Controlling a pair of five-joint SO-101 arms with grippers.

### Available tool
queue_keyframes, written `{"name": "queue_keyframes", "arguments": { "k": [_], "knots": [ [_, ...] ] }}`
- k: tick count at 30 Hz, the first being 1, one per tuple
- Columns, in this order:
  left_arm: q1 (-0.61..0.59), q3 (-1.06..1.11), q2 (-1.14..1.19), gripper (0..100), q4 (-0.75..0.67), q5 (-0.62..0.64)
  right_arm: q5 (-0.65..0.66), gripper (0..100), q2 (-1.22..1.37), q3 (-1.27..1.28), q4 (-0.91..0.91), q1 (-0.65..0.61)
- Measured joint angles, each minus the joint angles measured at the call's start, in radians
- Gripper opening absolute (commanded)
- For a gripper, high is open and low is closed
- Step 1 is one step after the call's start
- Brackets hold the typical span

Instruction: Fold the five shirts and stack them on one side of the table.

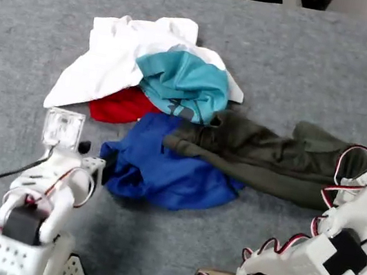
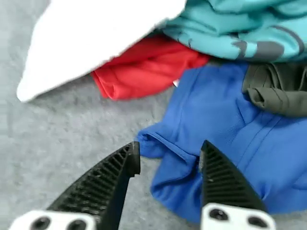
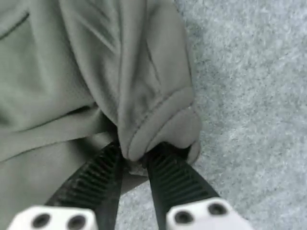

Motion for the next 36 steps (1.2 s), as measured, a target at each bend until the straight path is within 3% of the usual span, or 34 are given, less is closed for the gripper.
{"name": "queue_keyframes", "arguments": {
  "k": [9,15,19,22,28,36],
  "knots": [
    [0.192,-0.293,0.618,24,-0.124,0.118,0.000,0.2,0.000,0.002,0.000,-0.002],
    [0.265,-0.384,1.096,24,-0.331,0.176,0.000,0.2,0.000,0.002,0.000,-0.002],
    [0.269,-0.463,1.338,14,-0.382,0.187,0.000,0.2,0.000,0.002,0.000,-0.002],
    [0.275,-0.529,1.404,2,-0.385,0.189,0.000,0.2,0.000,0.002,-0.003,-0.002],
    [0.276,-0.575,1.424,2,-0.377,0.189,0.000,0.2,0.000,0.002,-0.003,-0.002],
    [0.152,-0.796,1.200,2,-0.051,0.186,0.000,0.2,0.000,0.002,-0.003,-0.002]
  ]
}}
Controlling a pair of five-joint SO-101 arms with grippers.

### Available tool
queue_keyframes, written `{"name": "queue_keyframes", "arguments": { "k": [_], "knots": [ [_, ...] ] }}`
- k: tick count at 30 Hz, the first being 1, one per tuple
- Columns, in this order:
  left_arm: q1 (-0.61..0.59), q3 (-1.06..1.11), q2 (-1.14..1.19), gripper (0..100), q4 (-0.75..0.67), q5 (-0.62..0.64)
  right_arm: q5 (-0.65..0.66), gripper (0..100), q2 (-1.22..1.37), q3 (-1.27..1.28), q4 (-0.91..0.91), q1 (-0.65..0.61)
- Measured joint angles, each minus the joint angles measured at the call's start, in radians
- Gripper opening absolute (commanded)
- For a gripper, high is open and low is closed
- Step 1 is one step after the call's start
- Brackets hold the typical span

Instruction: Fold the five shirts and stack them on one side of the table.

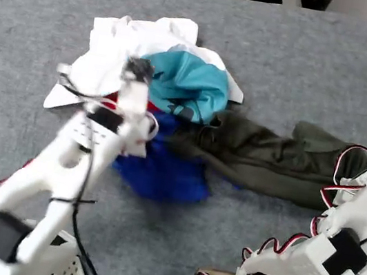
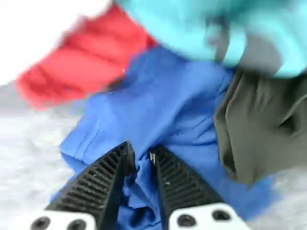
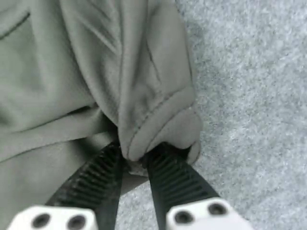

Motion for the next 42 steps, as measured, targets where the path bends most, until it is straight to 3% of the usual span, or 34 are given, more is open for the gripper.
{"name": "queue_keyframes", "arguments": {
  "k": [6,12,16,20,23,28,35,38,42],
  "knots": [
    [-0.114,-0.215,-0.192,2,0.060,0.000,0.000,0.2,0.000,0.000,0.000,0.000],
    [-0.127,-0.236,-0.161,2,-0.123,0.000,0.000,0.2,0.000,0.000,0.000,0.000],
    [-0.127,-0.272,-0.031,3,-0.256,0.000,0.000,0.2,0.000,0.000,0.000,0.000],
    [-0.130,-0.362,0.176,18,-0.321,0.078,0.000,0.2,0.000,0.000,0.000,0.000],
    [-0.135,-0.468,0.358,22,-0.319,0.180,0.000,0.2,0.000,0.000,0.000,0.000],
    [-0.130,-0.726,0.657,30,-0.124,0.307,0.000,0.2,0.000,0.000,0.000,0.000],
    [-0.137,-1.172,1.092,29,0.107,0.396,0.000,0.2,0.000,0.000,0.000,0.000],
    [-0.140,-1.381,1.270,25,0.229,0.391,0.000,0.2,0.000,0.000,0.000,0.000],
    [-0.140,-1.694,1.450,10,0.405,0.330,0.000,0.2,0.000,0.000,0.000,0.000]
  ]
}}
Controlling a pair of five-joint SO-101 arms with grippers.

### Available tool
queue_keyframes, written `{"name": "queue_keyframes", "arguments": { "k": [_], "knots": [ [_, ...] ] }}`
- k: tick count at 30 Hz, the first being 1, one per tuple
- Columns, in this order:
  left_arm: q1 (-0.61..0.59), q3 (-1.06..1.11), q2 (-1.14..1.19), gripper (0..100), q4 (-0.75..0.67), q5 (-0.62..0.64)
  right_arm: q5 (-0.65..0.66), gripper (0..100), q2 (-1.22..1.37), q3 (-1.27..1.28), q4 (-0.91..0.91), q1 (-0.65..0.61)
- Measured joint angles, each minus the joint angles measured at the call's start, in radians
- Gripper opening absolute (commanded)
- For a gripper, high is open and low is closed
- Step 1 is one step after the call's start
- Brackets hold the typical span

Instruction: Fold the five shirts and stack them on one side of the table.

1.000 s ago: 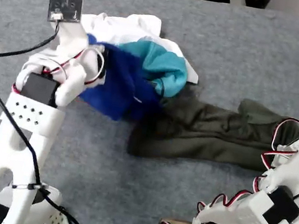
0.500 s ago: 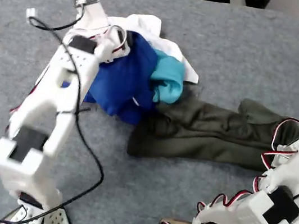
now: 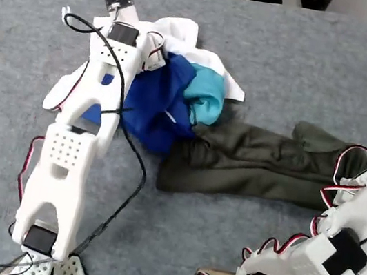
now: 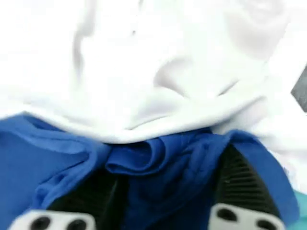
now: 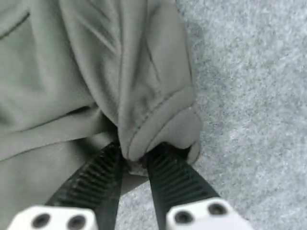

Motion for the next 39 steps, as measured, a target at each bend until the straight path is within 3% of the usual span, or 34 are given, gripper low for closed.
{"name": "queue_keyframes", "arguments": {
  "k": [2,9,17,22,34,39],
  "knots": [
    [0.003,-0.149,0.080,2,0.071,-0.043,0.000,0.2,0.000,0.000,0.000,0.000],
    [0.009,-0.523,0.276,2,0.259,-0.161,0.000,0.2,0.000,0.000,0.000,0.000],
    [-0.153,-0.557,0.278,2,0.344,-0.318,0.000,0.2,0.000,0.000,0.000,0.000],
    [-0.313,-0.473,0.192,2,0.350,-0.414,0.000,0.2,0.000,0.002,-0.005,0.000],
    [-0.793,0.008,-0.140,2,0.350,-0.614,0.000,0.2,0.000,0.015,-0.026,0.000],
    [-0.844,0.091,-0.307,2,0.350,-0.634,0.000,0.2,0.000,0.015,-0.026,-0.003]
  ]
}}
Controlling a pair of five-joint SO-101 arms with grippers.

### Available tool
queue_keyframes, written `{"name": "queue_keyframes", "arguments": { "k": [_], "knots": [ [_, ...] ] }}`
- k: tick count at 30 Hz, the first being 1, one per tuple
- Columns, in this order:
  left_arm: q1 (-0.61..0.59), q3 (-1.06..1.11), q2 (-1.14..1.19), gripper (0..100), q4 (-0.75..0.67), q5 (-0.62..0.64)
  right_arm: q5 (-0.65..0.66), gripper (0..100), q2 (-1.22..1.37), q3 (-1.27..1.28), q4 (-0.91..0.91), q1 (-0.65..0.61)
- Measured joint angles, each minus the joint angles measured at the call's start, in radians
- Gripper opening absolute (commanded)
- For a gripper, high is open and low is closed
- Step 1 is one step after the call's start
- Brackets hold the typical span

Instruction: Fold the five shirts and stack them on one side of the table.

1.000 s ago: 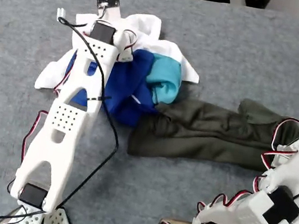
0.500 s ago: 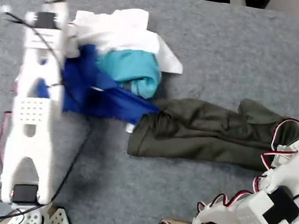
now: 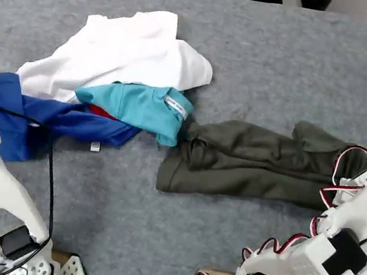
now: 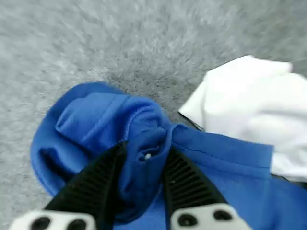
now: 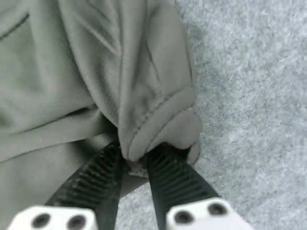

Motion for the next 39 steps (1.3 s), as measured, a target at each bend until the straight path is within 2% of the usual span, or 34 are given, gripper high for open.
{"name": "queue_keyframes", "arguments": {
  "k": [5,9,13,17,20,23,27,32,34,39],
  "knots": [
    [0.144,0.071,-0.192,3,0.000,0.029,0.000,0.2,0.000,0.000,0.000,-0.009],
    [0.373,0.098,-0.308,18,0.000,0.118,0.000,0.2,0.000,0.000,0.000,-0.009],
    [0.629,0.104,-0.310,37,0.000,0.232,0.000,0.2,0.000,0.000,0.000,-0.009],
    [0.776,0.138,-0.173,36,-0.109,0.394,0.000,0.2,0.000,0.000,0.000,-0.009],
    [0.793,0.141,-0.008,35,-0.226,0.466,0.000,0.2,0.000,0.000,0.000,-0.009],
    [0.798,0.114,0.144,33,-0.256,0.482,0.000,0.2,0.000,0.000,0.000,-0.009],
    [0.793,-0.014,0.258,25,-0.138,0.476,0.000,0.2,0.000,0.000,0.000,-0.009],
    [0.738,-0.060,0.316,1,-0.034,0.345,0.000,0.2,0.000,0.000,0.000,-0.009],
    [0.713,-0.060,0.319,3,-0.020,0.302,0.000,0.2,0.000,0.000,0.000,-0.009],
    [0.637,-0.041,0.321,2,-0.011,0.261,0.000,0.2,0.000,0.000,0.000,-0.009]
  ]
}}
